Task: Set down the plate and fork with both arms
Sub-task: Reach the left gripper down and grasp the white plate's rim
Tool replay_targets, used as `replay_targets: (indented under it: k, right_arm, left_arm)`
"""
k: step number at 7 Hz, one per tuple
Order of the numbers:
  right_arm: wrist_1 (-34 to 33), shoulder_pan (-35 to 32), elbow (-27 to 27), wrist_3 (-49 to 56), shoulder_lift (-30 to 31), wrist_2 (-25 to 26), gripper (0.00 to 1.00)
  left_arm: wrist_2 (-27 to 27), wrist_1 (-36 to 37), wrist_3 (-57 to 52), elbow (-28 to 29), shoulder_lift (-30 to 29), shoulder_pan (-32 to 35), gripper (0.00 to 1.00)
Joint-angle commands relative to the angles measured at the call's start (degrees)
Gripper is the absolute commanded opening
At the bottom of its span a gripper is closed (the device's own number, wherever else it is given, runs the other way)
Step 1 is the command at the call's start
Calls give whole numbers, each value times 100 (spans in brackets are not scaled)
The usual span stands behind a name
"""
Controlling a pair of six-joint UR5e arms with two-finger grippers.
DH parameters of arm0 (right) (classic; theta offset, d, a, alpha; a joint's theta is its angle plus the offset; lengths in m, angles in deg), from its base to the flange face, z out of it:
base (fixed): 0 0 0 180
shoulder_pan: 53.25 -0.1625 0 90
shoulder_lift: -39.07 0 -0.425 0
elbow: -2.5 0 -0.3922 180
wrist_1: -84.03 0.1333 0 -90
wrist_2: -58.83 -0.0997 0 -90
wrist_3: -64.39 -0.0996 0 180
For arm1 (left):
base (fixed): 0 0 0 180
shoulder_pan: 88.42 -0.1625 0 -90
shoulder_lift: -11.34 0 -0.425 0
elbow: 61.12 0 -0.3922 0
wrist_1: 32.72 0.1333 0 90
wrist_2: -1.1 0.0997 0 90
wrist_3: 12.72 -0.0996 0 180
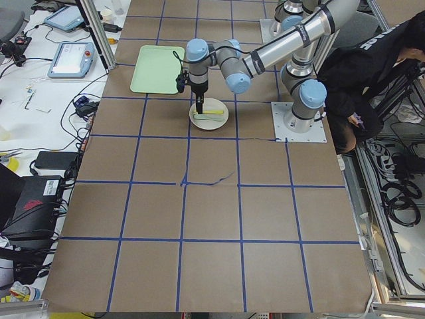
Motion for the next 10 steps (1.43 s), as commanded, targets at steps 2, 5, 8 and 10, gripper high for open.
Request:
replay_targets:
  k: [2, 5, 8, 10]
  right_arm:
    - [0, -5, -1, 0, -1, -2, 100]
    - [0, -5, -9, 0, -1, -2, 100]
    - [0, 4, -1, 0, -1, -2, 100]
    - [-9, -5, -1, 9, -1, -2, 100]
  left_arm:
    - [13, 1139, -522, -747, -595, -567, 70]
    - [14, 1240, -461, -749, -764, -568, 0]
    - [-39, 1153, -478, -609, -711, -489, 0]
    - [-1025, 185, -486, 246, -842, -471, 0]
